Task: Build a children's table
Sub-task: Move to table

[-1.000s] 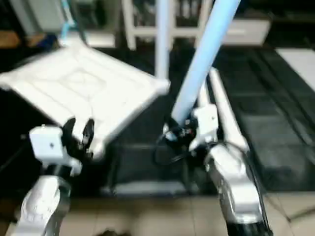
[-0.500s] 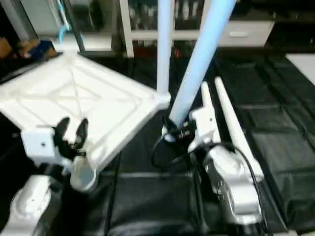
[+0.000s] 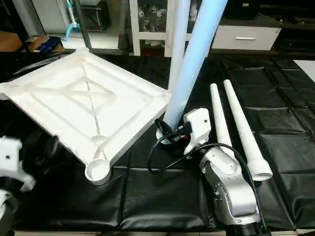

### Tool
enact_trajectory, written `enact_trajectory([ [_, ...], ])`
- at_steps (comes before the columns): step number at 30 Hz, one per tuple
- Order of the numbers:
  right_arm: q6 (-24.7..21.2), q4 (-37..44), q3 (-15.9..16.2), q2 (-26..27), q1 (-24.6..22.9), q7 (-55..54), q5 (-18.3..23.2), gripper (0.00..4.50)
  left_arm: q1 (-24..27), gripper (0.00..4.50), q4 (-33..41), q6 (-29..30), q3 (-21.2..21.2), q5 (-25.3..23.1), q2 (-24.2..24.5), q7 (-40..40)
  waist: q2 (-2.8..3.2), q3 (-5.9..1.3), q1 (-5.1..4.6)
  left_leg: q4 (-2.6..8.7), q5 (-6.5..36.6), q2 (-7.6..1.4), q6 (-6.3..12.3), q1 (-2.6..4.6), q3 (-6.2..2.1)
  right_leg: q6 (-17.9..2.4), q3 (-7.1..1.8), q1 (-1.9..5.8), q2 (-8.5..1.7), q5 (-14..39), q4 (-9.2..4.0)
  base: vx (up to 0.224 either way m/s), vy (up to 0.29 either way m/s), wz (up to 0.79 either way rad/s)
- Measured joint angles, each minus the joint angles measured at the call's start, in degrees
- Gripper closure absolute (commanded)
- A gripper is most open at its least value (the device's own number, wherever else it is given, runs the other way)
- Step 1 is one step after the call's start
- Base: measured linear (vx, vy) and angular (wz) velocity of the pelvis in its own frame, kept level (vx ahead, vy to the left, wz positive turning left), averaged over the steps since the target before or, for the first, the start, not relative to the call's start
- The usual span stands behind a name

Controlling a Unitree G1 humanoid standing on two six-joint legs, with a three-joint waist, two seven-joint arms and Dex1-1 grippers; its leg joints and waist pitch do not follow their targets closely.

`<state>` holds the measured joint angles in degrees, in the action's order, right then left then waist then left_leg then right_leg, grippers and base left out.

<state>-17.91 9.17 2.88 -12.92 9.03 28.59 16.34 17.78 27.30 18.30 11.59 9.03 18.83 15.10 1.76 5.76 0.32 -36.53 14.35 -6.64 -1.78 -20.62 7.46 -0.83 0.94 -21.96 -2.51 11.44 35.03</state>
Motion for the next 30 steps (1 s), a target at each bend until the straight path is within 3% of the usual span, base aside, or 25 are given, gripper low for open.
enact_trajectory([
  [6, 0.0, 0.0, 0.0, -0.4, 0.0, 0.2, 0.0, 2.62, 4.4, 2.08, -0.5, 3.6, -5.5, 0.4, 5.4, 7.2, -0.01, -0.01, 0.11, 0.17, 0.0, -0.03, 0.01, -0.03, 0.04, -0.2, -0.01, -0.05, 0.01, -0.1, 0.01, 0.000, 0.000, 0.00],
  [14, 0.0, 0.0, 0.0, -0.4, 0.1, 0.5, 0.0, 2.62, 0.0, 2.08, -0.4, 5.9, -13.2, 0.8, 5.1, 10.5, 0.11, -0.06, 0.35, 0.31, -0.3, -0.58, 0.39, -0.36, 0.86, 0.1, 0.02, -0.33, 0.04, 0.1, -0.04, 0.000, 0.000, 0.00],
  [24, -0.1, 0.8, 0.0, -0.3, 0.6, 0.5, 0.1, 2.62, -9.0, 2.08, -4.1, 5.9, -21.9, -0.4, 0.1, 11.1, 0.10, -0.05, 0.36, 0.31, -0.3, -0.92, 0.43, -0.32, 1.73, 0.1, 0.01, -0.31, -0.25, 0.1, 0.02, 0.000, 0.000, 0.00],
  [30, -0.1, 0.9, 0.0, -0.4, 0.9, 0.5, 0.1, 2.62, -9.8, 2.08, -5.9, 3.6, -27.0, -1.5, -2.8, 11.4, 0.13, -0.04, -0.14, 0.32, -0.4, -0.95, 0.61, -0.36, 2.07, 0.1, 0.01, -0.34, -0.42, 0.1, 0.00, 0.000, 0.000, 0.00],
])
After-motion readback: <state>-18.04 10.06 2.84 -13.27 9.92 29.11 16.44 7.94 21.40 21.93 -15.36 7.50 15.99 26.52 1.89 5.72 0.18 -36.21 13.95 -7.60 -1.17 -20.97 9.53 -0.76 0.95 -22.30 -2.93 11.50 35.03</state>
